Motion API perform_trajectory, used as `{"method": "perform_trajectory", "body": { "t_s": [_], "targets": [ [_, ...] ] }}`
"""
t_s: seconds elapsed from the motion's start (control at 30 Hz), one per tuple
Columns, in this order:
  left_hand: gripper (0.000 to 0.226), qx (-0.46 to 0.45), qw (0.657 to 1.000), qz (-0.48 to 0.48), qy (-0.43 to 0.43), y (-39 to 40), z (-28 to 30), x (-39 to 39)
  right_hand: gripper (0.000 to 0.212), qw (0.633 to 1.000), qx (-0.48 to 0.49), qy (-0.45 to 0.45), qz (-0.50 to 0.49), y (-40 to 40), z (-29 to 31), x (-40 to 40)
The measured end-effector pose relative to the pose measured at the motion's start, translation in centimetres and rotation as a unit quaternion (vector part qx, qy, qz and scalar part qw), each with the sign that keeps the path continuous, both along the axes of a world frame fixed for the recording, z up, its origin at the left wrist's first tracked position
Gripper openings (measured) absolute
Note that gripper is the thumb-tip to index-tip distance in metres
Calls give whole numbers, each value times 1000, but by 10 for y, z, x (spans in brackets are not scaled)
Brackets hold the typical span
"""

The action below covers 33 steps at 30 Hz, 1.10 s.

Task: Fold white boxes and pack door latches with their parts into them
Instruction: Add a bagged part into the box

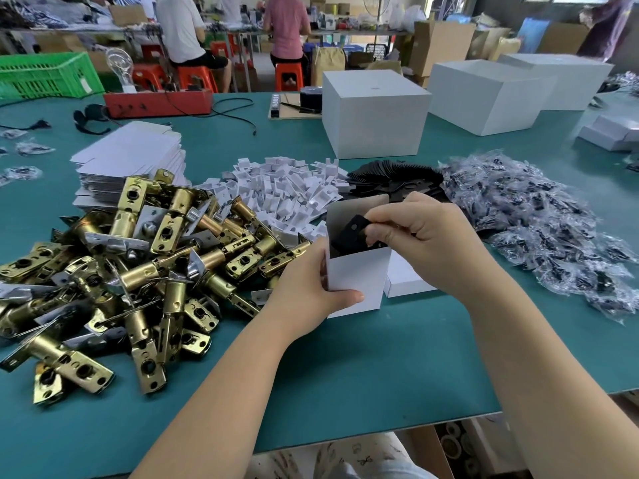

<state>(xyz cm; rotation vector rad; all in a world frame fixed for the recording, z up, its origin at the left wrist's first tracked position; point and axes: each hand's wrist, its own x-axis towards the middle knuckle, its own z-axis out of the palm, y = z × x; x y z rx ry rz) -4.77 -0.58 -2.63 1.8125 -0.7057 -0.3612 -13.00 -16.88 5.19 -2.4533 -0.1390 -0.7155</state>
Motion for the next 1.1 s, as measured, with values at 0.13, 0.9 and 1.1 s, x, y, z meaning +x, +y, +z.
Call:
{"method": "perform_trajectory", "body": {
  "t_s": [0.13, 0.9, 1.1],
  "targets": [
    [57, 13, 1000, 0, -3, 0, 0, 0, 11, 994, -101, 14, 26, 2, 8, -2],
    [55, 10, 1000, -14, -14, 0, -1, 0, 19, 973, -218, -16, -68, 27, -5, -17],
    [54, -19, 999, -27, -9, 1, -2, 1, 15, 962, -215, -81, -146, 28, -18, -24]
  ]
}}
